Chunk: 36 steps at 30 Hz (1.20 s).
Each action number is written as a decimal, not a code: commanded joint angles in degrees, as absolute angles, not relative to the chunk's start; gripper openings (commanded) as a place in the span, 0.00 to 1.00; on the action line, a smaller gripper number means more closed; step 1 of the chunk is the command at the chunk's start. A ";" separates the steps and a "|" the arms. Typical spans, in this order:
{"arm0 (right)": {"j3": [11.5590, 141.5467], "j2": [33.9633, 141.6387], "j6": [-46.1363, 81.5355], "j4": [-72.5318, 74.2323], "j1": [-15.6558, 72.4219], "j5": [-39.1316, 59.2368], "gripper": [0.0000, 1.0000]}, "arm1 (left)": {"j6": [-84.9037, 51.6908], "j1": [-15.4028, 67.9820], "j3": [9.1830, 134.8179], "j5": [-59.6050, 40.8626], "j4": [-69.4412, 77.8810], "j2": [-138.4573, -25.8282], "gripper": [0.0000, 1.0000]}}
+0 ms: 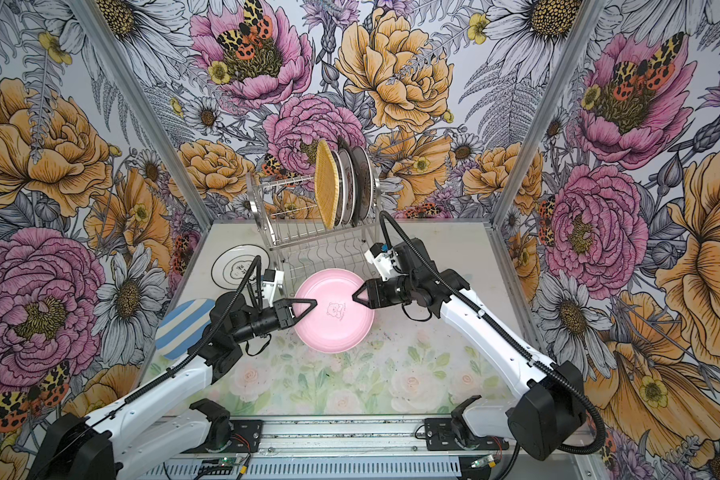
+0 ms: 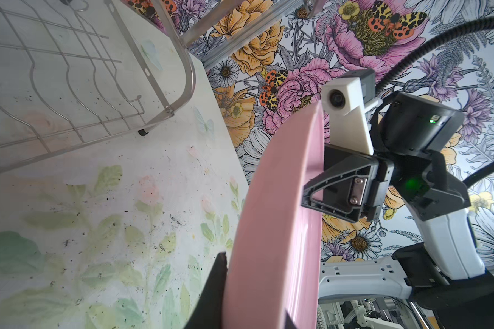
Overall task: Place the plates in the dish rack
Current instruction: 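Tilt the pink plate on edge with the right gripper while the left braces it, then lift the upright pink plate with the right gripper toward the dish rack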
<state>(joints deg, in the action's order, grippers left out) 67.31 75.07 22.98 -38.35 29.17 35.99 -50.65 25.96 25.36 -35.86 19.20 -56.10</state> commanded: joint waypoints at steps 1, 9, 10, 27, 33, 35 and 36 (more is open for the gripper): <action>66.54 74.98 23.42 -35.06 29.37 43.66 0.44 | -50.80 25.20 25.77 -37.71 22.32 -55.31 0.00; 65.92 75.43 23.64 -34.36 29.95 45.34 0.28 | -50.47 24.82 26.54 -37.77 22.32 -56.08 0.00; 65.98 75.35 23.78 -34.25 29.97 45.27 0.25 | -50.37 24.84 26.54 -37.83 22.36 -56.24 0.00; 67.00 72.64 25.82 -34.23 29.69 35.16 0.00 | -47.29 23.30 26.54 -36.59 13.40 -51.02 0.56; 70.80 69.66 26.21 -37.98 32.09 23.49 0.00 | -44.12 20.88 27.29 -33.71 3.33 -46.24 0.78; 72.97 68.92 25.94 -40.41 33.60 18.36 0.00 | -42.87 19.73 27.67 -31.88 -0.47 -44.67 0.81; 73.94 68.59 25.99 -41.32 34.16 16.18 0.00 | -42.36 19.30 27.85 -30.92 -2.17 -44.04 0.81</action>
